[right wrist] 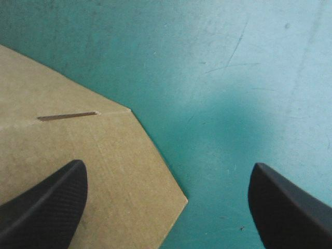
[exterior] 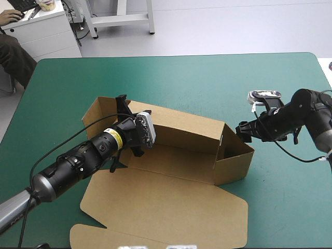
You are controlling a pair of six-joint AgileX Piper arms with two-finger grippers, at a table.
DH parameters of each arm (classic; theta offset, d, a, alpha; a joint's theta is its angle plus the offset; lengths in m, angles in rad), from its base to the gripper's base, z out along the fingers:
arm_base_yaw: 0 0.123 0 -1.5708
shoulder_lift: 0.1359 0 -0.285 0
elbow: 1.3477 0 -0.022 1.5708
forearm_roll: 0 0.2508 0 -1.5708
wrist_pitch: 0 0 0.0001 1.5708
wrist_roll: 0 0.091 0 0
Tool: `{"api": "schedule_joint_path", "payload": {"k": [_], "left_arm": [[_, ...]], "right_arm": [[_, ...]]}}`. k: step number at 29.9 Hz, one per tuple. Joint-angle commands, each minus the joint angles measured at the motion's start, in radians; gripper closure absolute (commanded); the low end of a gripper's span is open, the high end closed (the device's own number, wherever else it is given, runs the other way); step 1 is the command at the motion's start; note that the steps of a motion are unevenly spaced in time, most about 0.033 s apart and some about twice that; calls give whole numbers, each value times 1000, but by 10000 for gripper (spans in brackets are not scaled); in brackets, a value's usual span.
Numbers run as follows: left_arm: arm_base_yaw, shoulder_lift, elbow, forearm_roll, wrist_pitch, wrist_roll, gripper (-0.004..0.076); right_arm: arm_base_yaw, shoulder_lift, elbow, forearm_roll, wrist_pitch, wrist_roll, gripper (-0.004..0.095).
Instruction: Fold the box
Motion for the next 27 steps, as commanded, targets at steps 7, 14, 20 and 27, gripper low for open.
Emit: {"api": "schedule_joint_path", "payload": {"k": [7,14,20,27], "left_arm": [[6,74,-78,-42,-9,-92,734],[6,78,-119,-25,-11,-92,734],[6,78,-127,-12,-13,-88,734],[6,78,-127,-12,-13,-88,734]], "right_arm": [[0,-138,11,79,83,-59,127],[0,-201,12,79,83,-28,127],[1,-249,98,98,83,-32,127],[1,-337,317,357,83,-158,136]]}}
